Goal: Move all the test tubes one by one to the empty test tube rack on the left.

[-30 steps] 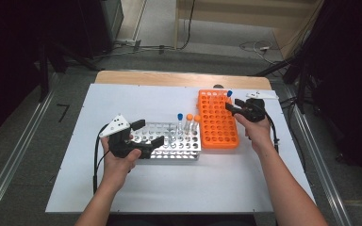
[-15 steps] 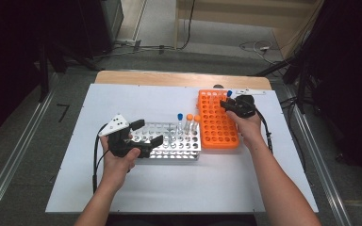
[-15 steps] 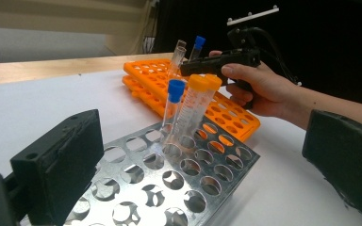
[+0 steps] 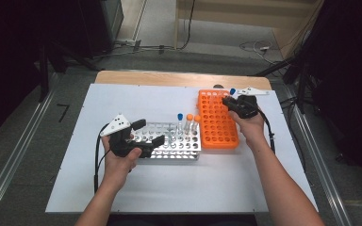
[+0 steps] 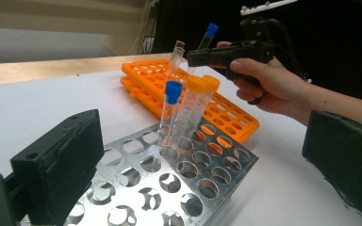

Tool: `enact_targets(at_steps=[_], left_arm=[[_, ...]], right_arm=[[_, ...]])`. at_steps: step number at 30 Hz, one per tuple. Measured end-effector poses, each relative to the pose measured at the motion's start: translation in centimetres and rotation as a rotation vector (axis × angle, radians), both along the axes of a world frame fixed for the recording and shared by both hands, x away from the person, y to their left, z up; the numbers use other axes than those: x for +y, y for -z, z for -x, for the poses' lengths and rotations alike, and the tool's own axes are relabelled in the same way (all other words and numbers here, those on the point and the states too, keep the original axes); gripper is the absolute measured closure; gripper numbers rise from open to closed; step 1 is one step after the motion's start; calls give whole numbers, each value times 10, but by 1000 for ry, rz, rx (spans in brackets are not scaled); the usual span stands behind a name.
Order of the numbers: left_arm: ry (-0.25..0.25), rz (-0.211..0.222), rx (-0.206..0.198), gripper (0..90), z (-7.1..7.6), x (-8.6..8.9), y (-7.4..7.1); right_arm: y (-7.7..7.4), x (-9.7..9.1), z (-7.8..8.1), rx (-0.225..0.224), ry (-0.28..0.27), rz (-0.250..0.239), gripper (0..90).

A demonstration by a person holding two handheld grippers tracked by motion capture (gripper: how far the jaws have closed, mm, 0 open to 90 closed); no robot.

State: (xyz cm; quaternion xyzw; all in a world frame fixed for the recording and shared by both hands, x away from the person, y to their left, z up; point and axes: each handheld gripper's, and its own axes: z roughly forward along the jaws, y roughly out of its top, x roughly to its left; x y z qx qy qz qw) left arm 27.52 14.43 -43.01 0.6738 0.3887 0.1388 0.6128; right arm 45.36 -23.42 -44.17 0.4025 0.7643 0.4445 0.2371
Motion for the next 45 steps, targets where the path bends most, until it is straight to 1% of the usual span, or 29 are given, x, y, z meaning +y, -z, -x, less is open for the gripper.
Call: enact_targets(at_steps=[3, 6, 8, 14, 18, 19, 22, 25, 27, 28, 29, 30, 32, 35, 39, 42, 45], left_arm=[[5, -2, -3, 0, 0, -1, -1], [11, -5, -5, 0, 1, -3, -2], [14, -7, -4, 0, 1, -5, -2], [31, -15, -11, 0, 3, -11, -4], [45, -41, -23, 0, 6, -18, -6], [51, -46, -27, 0, 7, -20, -6], [73, -45, -35, 12, 9, -26, -8], [90, -47, -44, 17, 11, -30, -11], [102, -43, -50, 37, 12, -34, -12], [111, -46, -52, 37, 13, -36, -12], [118, -45, -55, 43, 14, -38, -12], [128, -46, -59, 54, 15, -41, -13], [153, -49, -66, 73, 17, -47, -13], [195, -55, -83, 137, 20, -55, -13], [231, -48, -97, 247, 23, -63, -14], [270, -37, -92, 343, 23, -67, -14], [303, -45, -89, 435, 23, -73, -12]], right_arm=[[-10, -4, 11, -18, -25, -13, 744], [-17, -5, 25, -29, -52, -15, 744], [-20, -6, 35, -35, -74, -8, 744], [-24, -6, 67, -6, -126, -21, 744], [-26, -4, 91, 0, -165, -26, 744], [-26, -3, 98, -1, -171, -16, 744], [-26, 0, 116, 6, -207, -18, 744], [-26, 4, 133, 17, -244, -36, 744], [-26, 7, 142, 21, -270, -45, 744], [-26, 10, 147, 25, -281, -43, 744], [-27, 14, 151, 24, -298, -27, 744], [-27, 17, 154, 18, -310, -14, 744], [-28, 23, 161, 22, -339, -20, 744], [-27, 33, 168, 28, -384, -14, 744], [-22, 46, 173, 48, -424, -15, 744], [-20, 54, 176, 58, -444, -13, 744], [-19, 62, 179, 60, -471, -12, 744]])
